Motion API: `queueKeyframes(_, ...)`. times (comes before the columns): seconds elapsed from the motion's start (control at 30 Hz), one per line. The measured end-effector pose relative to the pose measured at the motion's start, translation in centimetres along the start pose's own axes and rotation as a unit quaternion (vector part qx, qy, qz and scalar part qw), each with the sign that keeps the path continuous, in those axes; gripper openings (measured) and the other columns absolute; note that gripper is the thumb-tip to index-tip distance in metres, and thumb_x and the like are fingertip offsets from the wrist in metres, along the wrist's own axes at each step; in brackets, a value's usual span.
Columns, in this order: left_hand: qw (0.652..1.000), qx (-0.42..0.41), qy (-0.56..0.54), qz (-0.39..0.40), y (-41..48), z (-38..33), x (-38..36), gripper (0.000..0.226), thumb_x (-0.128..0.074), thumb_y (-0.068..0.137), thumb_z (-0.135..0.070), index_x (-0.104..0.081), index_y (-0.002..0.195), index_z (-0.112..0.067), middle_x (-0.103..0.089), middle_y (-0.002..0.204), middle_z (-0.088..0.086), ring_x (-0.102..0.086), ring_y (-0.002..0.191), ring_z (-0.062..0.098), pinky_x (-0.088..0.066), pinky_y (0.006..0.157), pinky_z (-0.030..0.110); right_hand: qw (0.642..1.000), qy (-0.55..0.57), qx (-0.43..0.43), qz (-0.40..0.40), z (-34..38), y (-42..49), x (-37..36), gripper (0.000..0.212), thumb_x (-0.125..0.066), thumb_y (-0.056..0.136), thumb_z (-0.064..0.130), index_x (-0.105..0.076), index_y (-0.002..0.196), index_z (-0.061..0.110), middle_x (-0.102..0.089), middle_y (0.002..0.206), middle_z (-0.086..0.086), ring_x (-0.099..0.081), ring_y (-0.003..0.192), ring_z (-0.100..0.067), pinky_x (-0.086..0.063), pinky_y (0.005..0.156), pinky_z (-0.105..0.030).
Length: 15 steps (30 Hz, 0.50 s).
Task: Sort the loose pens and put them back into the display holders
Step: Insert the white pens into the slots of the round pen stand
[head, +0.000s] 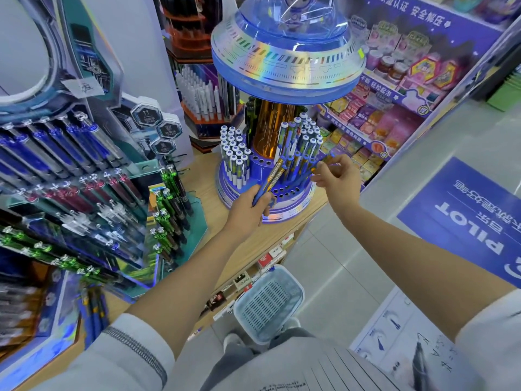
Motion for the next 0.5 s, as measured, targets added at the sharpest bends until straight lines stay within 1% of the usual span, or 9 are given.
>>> queueKeyframes(0.07, 1.000, -0.005, 0.005, -0.001, 0.1, 0.2, 0.1, 0.020, -0.046, 0.101, -0.022, -0.060, 0.103, -0.008, -0.054, 0.062, -0.010, -0.047, 0.052, -0.001, -0.037, 0.053, 0.016, 0.999, -0.043, 0.015, -0.008, -0.1, 0.0, -0.2, 0.017, -0.061, 0.093, 0.020, -0.049, 0.083, 0.024, -0.071, 0.082, -0.006, -0.071, 0.074, -0.016, -0.058, 0.071, -0.034)
queueKeyframes(0.13, 1.000, -0.006, -0.001, 0.001, 0.0, 0.2, 0.2, 0.021, -0.046, 0.101, -0.021, -0.060, 0.105, -0.007, -0.055, 0.057, -0.014, -0.049, 0.052, -0.004, -0.036, 0.053, 0.013, 0.996, -0.081, 0.028, -0.010, -0.4, 0.1, -0.4, 0.017, -0.064, 0.092, 0.024, -0.051, 0.082, 0.026, -0.071, 0.082, -0.004, -0.070, 0.076, -0.016, -0.058, 0.074, -0.037)
queueKeyframes(0.17, 1.000, -0.005, -0.007, 0.002, -0.1, 0.2, 0.2, 0.021, -0.046, 0.101, -0.020, -0.060, 0.107, -0.006, -0.056, 0.056, -0.016, -0.050, 0.053, -0.006, -0.036, 0.053, 0.012, 0.995, -0.097, 0.037, -0.008, -0.4, 0.0, -0.5, 0.015, -0.065, 0.091, 0.025, -0.053, 0.082, 0.024, -0.070, 0.081, -0.002, -0.070, 0.076, -0.016, -0.058, 0.073, -0.036)
queueKeyframes(0.23, 1.000, -0.003, -0.015, 0.007, -0.2, 0.2, 0.3, 0.022, -0.046, 0.101, -0.019, -0.060, 0.109, -0.004, -0.057, 0.056, -0.018, -0.051, 0.054, -0.007, -0.036, 0.053, 0.011, 0.991, -0.120, 0.056, -0.004, -0.3, -0.3, -0.8, 0.014, -0.067, 0.090, 0.026, -0.055, 0.084, 0.021, -0.068, 0.080, 0.002, -0.068, 0.075, -0.014, -0.055, 0.070, -0.030)
queueKeyframes(0.3, 1.000, -0.002, -0.020, 0.015, -0.2, 0.2, 0.4, 0.023, -0.046, 0.101, -0.020, -0.060, 0.109, -0.003, -0.056, 0.056, -0.020, -0.050, 0.054, -0.005, -0.037, 0.057, 0.015, 0.990, -0.128, 0.056, -0.002, -0.3, -0.6, -1.1, 0.013, -0.068, 0.089, 0.025, -0.056, 0.084, 0.022, -0.067, 0.080, 0.003, -0.066, 0.076, -0.014, -0.052, 0.069, -0.026)
queueKeyframes(0.33, 1.000, -0.002, -0.022, 0.018, -0.2, 0.3, 0.4, 0.023, -0.046, 0.101, -0.021, -0.060, 0.109, -0.004, -0.056, 0.056, -0.021, -0.049, 0.054, -0.004, -0.037, 0.058, 0.018, 0.990, -0.130, 0.052, -0.001, -0.4, -0.7, -1.3, 0.013, -0.068, 0.089, 0.023, -0.057, 0.084, 0.022, -0.067, 0.080, 0.003, -0.066, 0.077, -0.015, -0.053, 0.070, -0.026)
queueKeyframes(0.4, 0.999, 0.000, -0.025, 0.022, -0.1, 0.6, 0.5, 0.024, -0.046, 0.101, -0.022, -0.060, 0.109, -0.005, -0.054, 0.056, -0.020, -0.048, 0.054, -0.003, -0.036, 0.058, 0.020, 0.990, -0.136, 0.046, 0.001, -0.3, -0.8, -1.8, 0.016, -0.069, 0.089, 0.022, -0.056, 0.080, 0.026, -0.067, 0.081, 0.002, -0.067, 0.077, -0.017, -0.056, 0.072, -0.031)
queueKeyframes(0.43, 0.999, -0.001, -0.028, 0.025, -0.1, 0.5, 0.6, 0.024, -0.046, 0.101, -0.022, -0.060, 0.109, -0.005, -0.054, 0.056, -0.019, -0.048, 0.054, -0.004, -0.036, 0.057, 0.019, 0.990, -0.133, 0.037, 0.003, -0.3, -0.8, -2.0, 0.019, -0.070, 0.088, 0.022, -0.054, 0.078, 0.027, -0.067, 0.080, 0.002, -0.067, 0.076, -0.017, -0.057, 0.072, -0.033)
queueKeyframes(0.5, 0.999, -0.004, -0.032, 0.031, -0.1, 0.4, 0.6, 0.024, -0.046, 0.101, -0.022, -0.060, 0.111, -0.005, -0.053, 0.057, -0.019, -0.050, 0.054, -0.004, -0.037, 0.054, 0.014, 0.993, -0.121, 0.015, 0.002, -0.3, -0.7, -2.2, 0.023, -0.072, 0.086, 0.023, -0.051, 0.077, 0.026, -0.065, 0.079, 0.000, -0.067, 0.074, -0.018, -0.057, 0.070, -0.035)
Point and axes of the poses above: each hand's wrist, its own y-axis towards the middle knuckle, its own x-axis out of the back of the hand, z = x × y, the point moved 7 cm from there along y, towards the middle knuckle
